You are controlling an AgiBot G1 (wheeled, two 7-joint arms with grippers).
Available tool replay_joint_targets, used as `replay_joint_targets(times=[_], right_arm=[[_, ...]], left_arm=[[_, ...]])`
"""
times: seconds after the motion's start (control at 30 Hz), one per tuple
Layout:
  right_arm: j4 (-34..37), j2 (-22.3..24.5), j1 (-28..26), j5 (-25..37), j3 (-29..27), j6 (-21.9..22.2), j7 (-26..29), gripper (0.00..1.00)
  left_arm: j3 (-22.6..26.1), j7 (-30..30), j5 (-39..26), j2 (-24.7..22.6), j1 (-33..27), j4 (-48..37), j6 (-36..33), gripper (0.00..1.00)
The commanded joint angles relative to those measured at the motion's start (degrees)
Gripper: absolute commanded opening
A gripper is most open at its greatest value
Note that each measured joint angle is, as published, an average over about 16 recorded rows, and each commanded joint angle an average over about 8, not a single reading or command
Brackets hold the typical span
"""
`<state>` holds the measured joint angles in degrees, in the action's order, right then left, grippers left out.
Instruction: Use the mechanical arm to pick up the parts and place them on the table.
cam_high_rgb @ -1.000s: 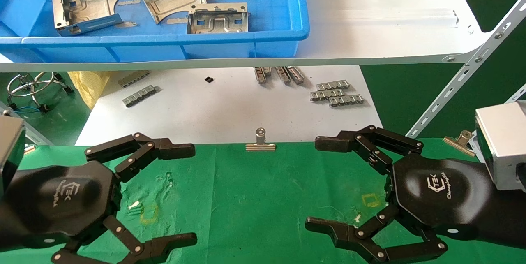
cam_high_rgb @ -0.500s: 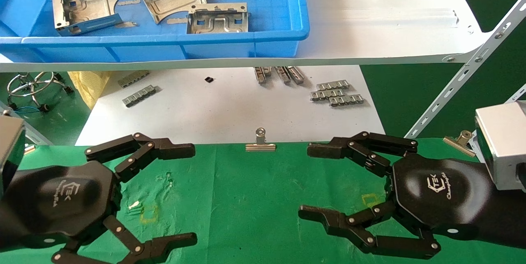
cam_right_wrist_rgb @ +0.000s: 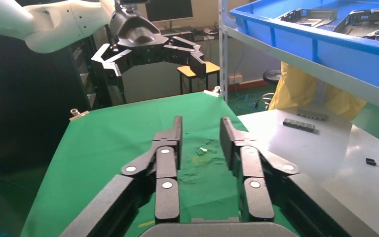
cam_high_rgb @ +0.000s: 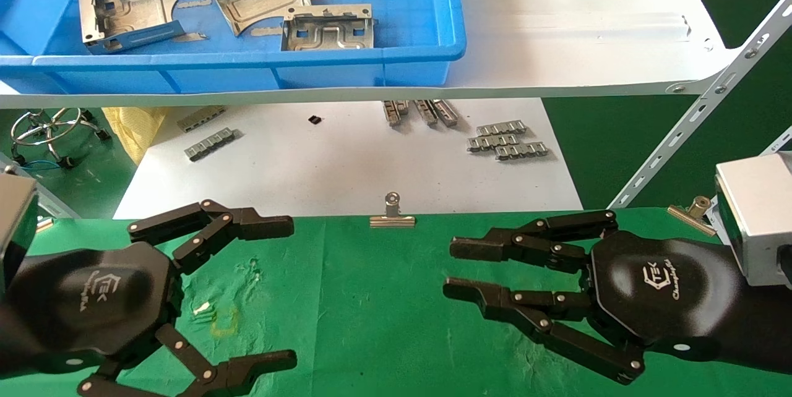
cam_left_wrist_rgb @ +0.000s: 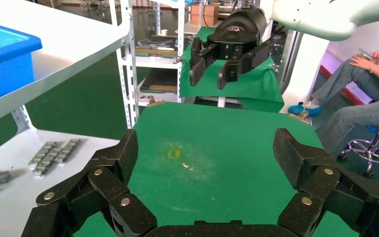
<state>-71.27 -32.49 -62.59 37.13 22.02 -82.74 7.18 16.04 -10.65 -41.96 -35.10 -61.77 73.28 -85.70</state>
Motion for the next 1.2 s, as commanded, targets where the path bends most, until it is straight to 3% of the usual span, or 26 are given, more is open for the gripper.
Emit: replay_joint_targets(times=[0.03,0.37,0.5,0.8,1.03,1.2], right_arm=[[0.0,0.0,0.0,0.0,0.0,0.0,0.0,0.0],[0.0,0.0,0.0,0.0,0.0,0.0,0.0,0.0],[0.0,0.0,0.0,0.0,0.0,0.0,0.0,0.0],[0.0,0.0,0.0,0.0,0.0,0.0,0.0,0.0],[0.0,0.0,0.0,0.0,0.0,0.0,0.0,0.0],[0.0,0.0,0.0,0.0,0.0,0.0,0.0,0.0]], left_arm=[[0.0,0.0,0.0,0.0,0.0,0.0,0.0,1.0],[-0.1,0.0,0.0,0.0,-0.2,0.2,0.0,1.0],[0.0,-0.6,-0.6,-0.2,-3.0,0.7,0.0,1.0],[3.6,-4.4,-8.8,-6.4,-22.7,-7.3,0.4,1.0],[8.0,-0.2,-19.4,-15.1,-37.6,-26.7,3.2,1.0],[10.8,5.2,-26.8,-21.8,-46.0,-41.9,10.3,1.0]])
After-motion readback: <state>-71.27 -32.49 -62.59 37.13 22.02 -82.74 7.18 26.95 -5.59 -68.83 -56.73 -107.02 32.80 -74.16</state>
